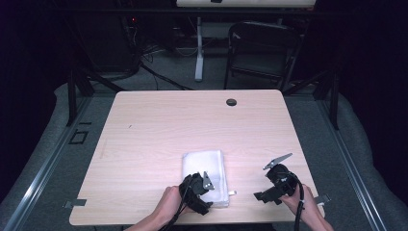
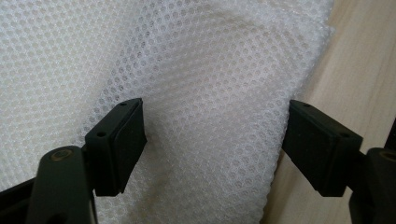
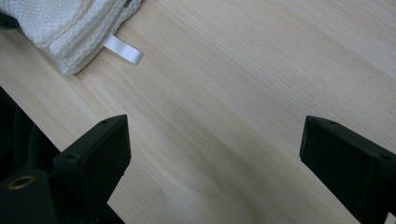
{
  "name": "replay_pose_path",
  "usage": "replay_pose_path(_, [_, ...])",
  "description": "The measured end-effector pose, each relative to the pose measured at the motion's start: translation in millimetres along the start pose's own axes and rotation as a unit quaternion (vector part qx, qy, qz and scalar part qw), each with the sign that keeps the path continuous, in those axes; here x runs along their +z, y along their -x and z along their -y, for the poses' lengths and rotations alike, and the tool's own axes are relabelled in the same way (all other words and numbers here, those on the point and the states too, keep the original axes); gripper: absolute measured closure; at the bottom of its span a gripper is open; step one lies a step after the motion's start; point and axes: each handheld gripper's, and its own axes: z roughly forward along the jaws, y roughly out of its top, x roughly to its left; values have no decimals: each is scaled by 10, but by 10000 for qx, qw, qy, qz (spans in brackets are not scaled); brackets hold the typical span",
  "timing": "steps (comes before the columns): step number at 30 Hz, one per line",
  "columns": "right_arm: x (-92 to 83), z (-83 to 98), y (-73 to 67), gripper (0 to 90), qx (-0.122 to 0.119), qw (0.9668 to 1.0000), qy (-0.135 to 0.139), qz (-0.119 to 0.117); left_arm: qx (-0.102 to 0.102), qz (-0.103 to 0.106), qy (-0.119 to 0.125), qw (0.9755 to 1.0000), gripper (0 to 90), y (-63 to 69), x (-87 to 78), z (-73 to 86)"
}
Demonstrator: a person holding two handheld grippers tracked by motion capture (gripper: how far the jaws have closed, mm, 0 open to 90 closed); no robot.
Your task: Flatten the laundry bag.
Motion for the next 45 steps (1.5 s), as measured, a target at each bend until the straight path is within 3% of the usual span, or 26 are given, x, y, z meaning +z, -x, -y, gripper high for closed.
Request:
replay_pose_path(5, [7,-7,-2,105,-84,9999,-107,-18,52,104,41,9999,350,-14,-9,12])
replay_pose_path(14, [22,-9,-15,124,-108,9999,-128,-20,124,114,54,9998,437,-41,-19,18])
replay_pose_path(24, [41,-20,-35,128,-139,9998,-138,-89,96,286,66,9995,448,-97,-41,18])
replay_pose_path(32, [45,-18,-44,134,-138,9998,-100,-80,-49,470,98,9988,441,-150,-62,21])
replay_pose_path(37, [45,-21,-41,134,-187,9997,-143,-74,-60,505,113,9986,451,-169,-74,24])
replay_pose_path(43, [64,-14,-62,134,-83,9999,-59,-120,-32,486,174,9987,463,-170,-129,13])
replay_pose_path(45, [48,-22,-51,134,-199,9996,-185,-51,5,438,169,9989,461,-158,-142,8])
